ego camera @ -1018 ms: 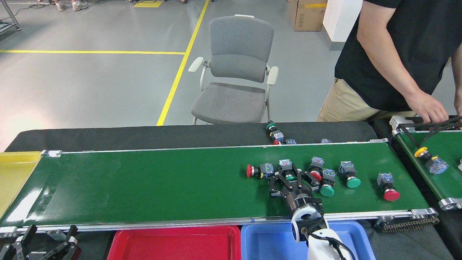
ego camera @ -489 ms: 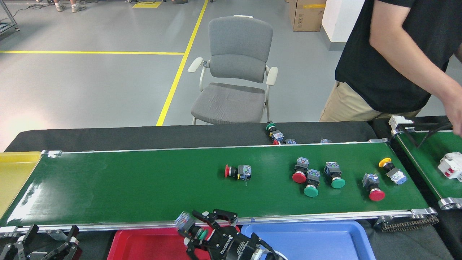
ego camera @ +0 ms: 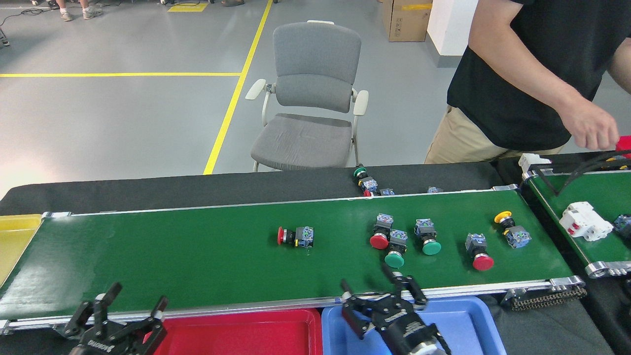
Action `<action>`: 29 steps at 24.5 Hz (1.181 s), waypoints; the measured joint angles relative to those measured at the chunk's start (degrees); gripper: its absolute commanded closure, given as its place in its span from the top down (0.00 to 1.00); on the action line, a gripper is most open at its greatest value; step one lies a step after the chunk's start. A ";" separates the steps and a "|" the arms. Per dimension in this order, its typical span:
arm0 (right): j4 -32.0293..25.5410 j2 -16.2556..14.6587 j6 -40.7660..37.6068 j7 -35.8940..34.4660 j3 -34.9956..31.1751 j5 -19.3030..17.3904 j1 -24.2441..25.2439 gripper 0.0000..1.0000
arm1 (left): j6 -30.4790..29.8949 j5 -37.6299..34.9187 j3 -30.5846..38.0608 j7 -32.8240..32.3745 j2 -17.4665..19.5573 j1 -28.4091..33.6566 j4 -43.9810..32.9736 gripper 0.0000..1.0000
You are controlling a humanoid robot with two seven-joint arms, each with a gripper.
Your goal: Pick switch part from conveyor to tray
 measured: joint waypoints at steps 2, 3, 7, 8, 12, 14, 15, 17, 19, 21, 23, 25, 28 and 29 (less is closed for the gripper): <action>-0.01 -0.03 5.31 -2.24 -0.01 -0.02 1.51 0.98 | 1.24 -1.79 -1.27 -1.50 -2.07 -2.27 0.45 1.00; -0.01 -0.03 7.00 -2.64 0.00 -0.03 1.92 0.98 | 1.67 -2.68 -2.08 -2.06 -2.94 -3.09 0.75 1.00; -0.02 -0.01 9.92 -1.52 0.33 0.41 1.22 0.98 | 2.27 -7.20 -6.23 -3.95 -6.50 -6.01 2.71 1.00; -0.02 -0.01 10.13 -0.49 1.22 0.74 0.39 0.98 | 2.33 -8.24 -7.22 -4.14 -6.98 -6.36 3.17 1.00; 0.25 0.19 11.03 3.87 7.30 2.97 -4.05 0.98 | 2.99 -9.66 -9.18 -5.72 -9.79 -9.90 7.63 1.00; 0.67 0.75 12.36 6.50 10.10 3.40 -5.34 0.98 | 3.69 -9.87 -9.32 -6.47 -10.45 -13.00 10.46 1.00; 1.15 0.82 12.87 7.54 11.39 3.47 -6.28 0.98 | 3.99 -9.93 -9.31 -6.63 -10.47 -14.18 11.51 1.00; 3.26 0.98 14.35 9.52 13.45 3.50 -8.33 0.98 | 4.42 -9.96 -9.18 -6.78 -10.46 -16.30 14.19 1.00; 6.03 1.73 15.72 10.54 14.74 3.50 -10.46 0.98 | 4.82 -9.97 -9.10 -6.89 -10.42 -18.19 17.50 1.00; 8.66 2.80 16.60 11.06 15.20 3.31 -12.90 0.98 | 5.38 -9.97 -9.07 -6.93 -10.24 -20.01 20.46 1.00; 11.55 2.97 17.11 11.35 15.91 2.92 -15.16 0.98 | 5.54 -9.97 -9.07 -6.96 -10.24 -21.52 22.84 1.00; 14.14 2.97 17.53 11.62 16.62 2.35 -16.61 0.98 | 5.59 -9.97 -9.09 -6.98 -10.24 -22.80 24.64 1.00; 18.18 2.97 18.68 11.80 16.90 0.65 -19.60 0.80 | 5.62 -9.97 -9.15 -6.98 -10.24 -24.77 27.22 1.00; 19.18 2.98 18.88 11.80 16.91 0.08 -20.48 0.66 | 5.65 -9.97 -9.15 -6.98 -10.24 -25.15 27.99 1.00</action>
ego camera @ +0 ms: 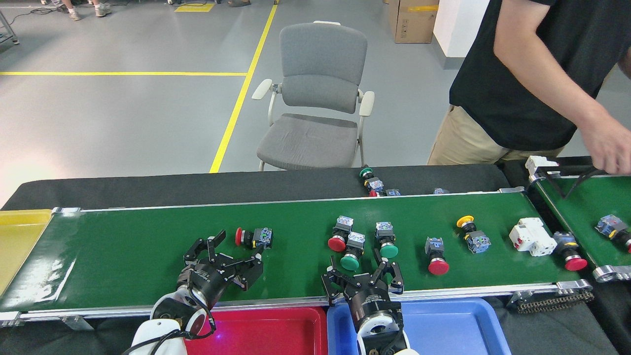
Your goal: Pick switch part from conveyor to tray
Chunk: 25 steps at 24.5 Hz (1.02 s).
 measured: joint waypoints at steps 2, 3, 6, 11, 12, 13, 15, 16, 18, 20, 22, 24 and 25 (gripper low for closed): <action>1.45 0.00 0.16 0.00 0.20 -0.64 -1.31 0.36 | 0.11 0.00 0.00 0.00 0.00 -0.39 1.33 1.00; 1.70 0.00 0.32 0.00 0.44 -0.70 -1.62 0.29 | 0.14 0.00 0.00 -0.02 0.00 -0.50 1.74 1.00; 1.88 0.00 0.17 0.00 1.65 -0.75 -1.98 0.07 | 0.59 0.00 0.03 -0.02 0.00 -0.53 2.07 1.00; 1.51 0.00 -1.16 0.10 3.54 -0.76 -1.98 0.02 | 1.94 0.00 0.16 -0.02 0.00 -0.60 2.43 1.00; 0.83 -0.02 -1.62 0.16 4.17 -0.76 -1.97 0.02 | 2.98 0.00 0.16 -0.02 0.01 -0.61 2.50 1.00; -0.23 -0.05 -1.83 0.19 4.91 -0.76 -1.83 0.02 | 3.90 0.00 0.16 -0.02 0.10 -0.61 2.58 0.99; -3.87 -0.79 -2.85 0.20 7.62 -0.75 -0.70 0.02 | 6.06 0.00 0.16 -0.09 0.19 -0.62 2.89 0.91; -6.52 -1.65 -3.80 0.20 9.60 -0.74 0.51 0.02 | 7.38 0.00 0.16 -0.20 0.19 -0.61 3.14 0.83; -11.96 -3.96 -6.98 0.13 13.15 -0.74 3.39 0.04 | 9.11 0.01 0.15 -0.17 0.19 -0.54 3.24 0.64; -16.49 -6.10 -10.91 -0.05 15.79 -0.65 6.44 0.54 | 10.06 0.38 0.16 0.41 0.20 0.03 2.95 0.43; -19.77 -7.06 -14.20 -0.29 18.47 -0.08 9.23 1.00 | 10.52 0.58 0.15 1.07 0.45 1.38 1.62 0.35; -20.93 -7.36 -16.20 -0.91 20.49 0.30 11.12 1.00 | 8.48 0.67 -0.05 2.01 0.53 4.85 -3.06 0.33; -21.09 -7.73 -16.49 -1.30 20.73 0.34 11.40 1.00 | 5.77 0.68 0.04 2.42 0.59 7.32 -6.81 0.34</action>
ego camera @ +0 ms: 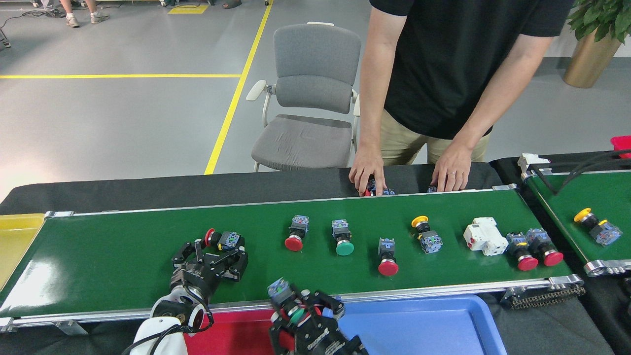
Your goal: Pick switch part from conveyor to tray
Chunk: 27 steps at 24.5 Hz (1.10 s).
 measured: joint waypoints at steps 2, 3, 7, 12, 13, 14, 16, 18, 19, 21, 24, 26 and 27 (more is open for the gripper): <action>-0.43 -0.64 -0.46 -0.17 -0.03 0.04 0.19 1.00 | -6.88 0.17 0.17 0.35 0.89 5.94 -9.20 0.39; -0.95 -0.81 -0.50 -0.23 -0.19 0.04 0.49 1.00 | -10.76 0.39 0.43 0.45 1.78 9.72 -13.81 0.44; -5.53 -5.71 -0.61 -1.07 -5.22 -0.12 2.91 1.00 | -20.47 2.19 2.67 0.57 2.79 21.75 -25.42 1.00; -8.12 -5.77 2.29 -7.33 -22.03 -0.38 12.44 1.00 | -23.36 2.95 4.15 0.64 2.79 27.29 -28.43 1.00; -8.14 -5.04 3.47 -8.96 -25.96 -0.43 14.57 1.00 | -23.55 3.45 4.37 0.72 2.79 27.68 -28.54 1.00; -8.14 -4.01 4.56 -10.32 -29.83 -0.57 16.74 1.00 | -23.63 4.08 4.88 0.83 2.79 28.26 -28.61 1.00; -7.98 -1.92 5.75 -12.76 -36.42 -1.27 19.06 1.00 | -23.89 4.68 6.68 1.37 2.65 28.81 -28.61 1.00; -7.18 0.04 6.45 -13.39 -40.13 -2.52 19.38 1.00 | -22.59 4.81 10.85 1.71 1.12 28.77 -28.63 1.00; -6.80 0.43 6.51 -13.49 -40.60 -2.73 19.38 1.00 | -20.92 4.82 13.31 1.90 0.18 28.59 -28.64 1.00; -6.58 0.48 6.61 -13.43 -40.76 -2.68 19.05 1.00 | -16.68 4.84 17.45 3.14 -1.06 28.27 -28.61 1.00; -6.20 0.49 6.88 -9.08 -38.55 -1.87 16.10 0.99 | -12.89 4.86 20.93 6.58 -1.03 28.27 -28.56 1.00; -4.77 0.58 7.96 -6.87 -36.65 -0.83 13.42 0.99 | -12.13 4.91 21.27 7.61 -1.02 28.35 -28.52 1.00; -3.59 0.75 8.52 -6.38 -35.78 -0.24 11.81 0.99 | -11.92 4.93 21.27 7.78 -1.02 28.35 -28.48 1.00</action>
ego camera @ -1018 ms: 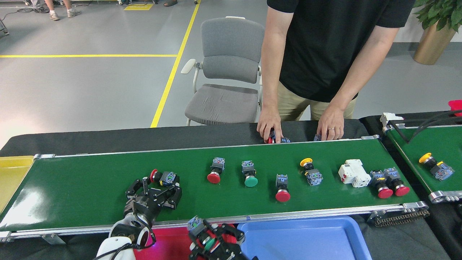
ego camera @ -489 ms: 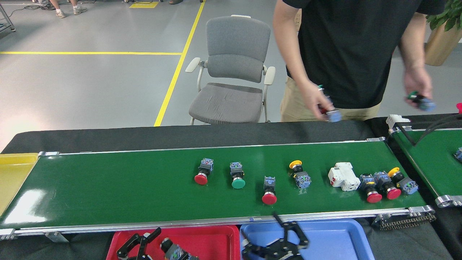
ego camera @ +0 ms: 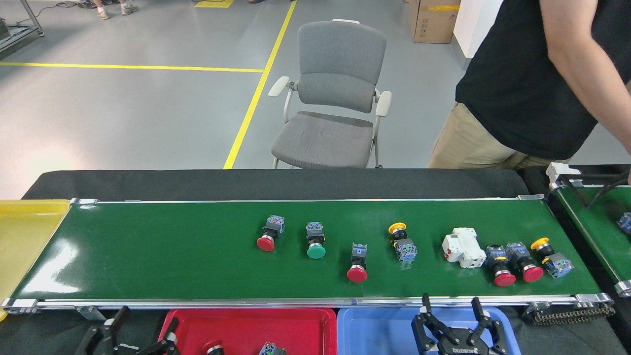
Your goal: Pick switch part from conveyor to tray
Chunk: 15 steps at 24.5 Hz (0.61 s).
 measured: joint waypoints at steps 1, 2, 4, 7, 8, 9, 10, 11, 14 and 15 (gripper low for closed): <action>1.45 0.16 0.78 0.83 1.20 0.49 -1.90 0.99 | 0.17 0.04 -0.07 0.06 0.00 -0.01 0.03 1.00; 2.87 0.20 1.43 1.72 2.43 0.82 -3.72 0.99 | 0.27 0.08 -0.23 0.11 0.00 -0.07 0.03 1.00; 6.02 0.38 2.14 3.49 4.21 1.02 -7.21 0.99 | 0.39 0.09 -0.43 0.15 0.00 -0.48 0.26 1.00; 10.69 1.96 2.83 5.32 5.94 1.08 -11.78 0.99 | -0.55 -0.07 -2.16 -0.53 0.84 -4.13 1.95 1.00; 12.35 2.58 2.99 5.45 6.57 1.09 -13.29 0.99 | -1.23 -0.11 -3.35 -1.53 1.52 -6.47 2.85 1.00; 14.22 3.10 3.09 5.62 7.23 1.09 -14.89 0.99 | -1.67 -0.14 -4.63 -3.02 2.17 -8.66 3.83 1.00; 16.20 3.61 3.14 5.78 7.84 1.09 -16.48 0.99 | -2.10 -0.14 -6.33 -4.58 2.96 -10.76 5.33 1.00; 18.31 4.20 3.21 5.91 8.15 1.09 -17.94 0.99 | -2.29 -0.15 -8.25 -5.48 3.69 -12.51 7.09 1.00; 22.42 5.05 3.28 6.03 8.49 1.09 -21.11 0.78 | -2.72 -0.24 -14.21 -7.14 5.50 -17.14 11.90 1.00; 23.40 5.04 3.39 6.24 8.66 1.09 -21.75 0.63 | -2.79 -0.26 -15.47 -7.37 5.62 -18.64 13.43 1.00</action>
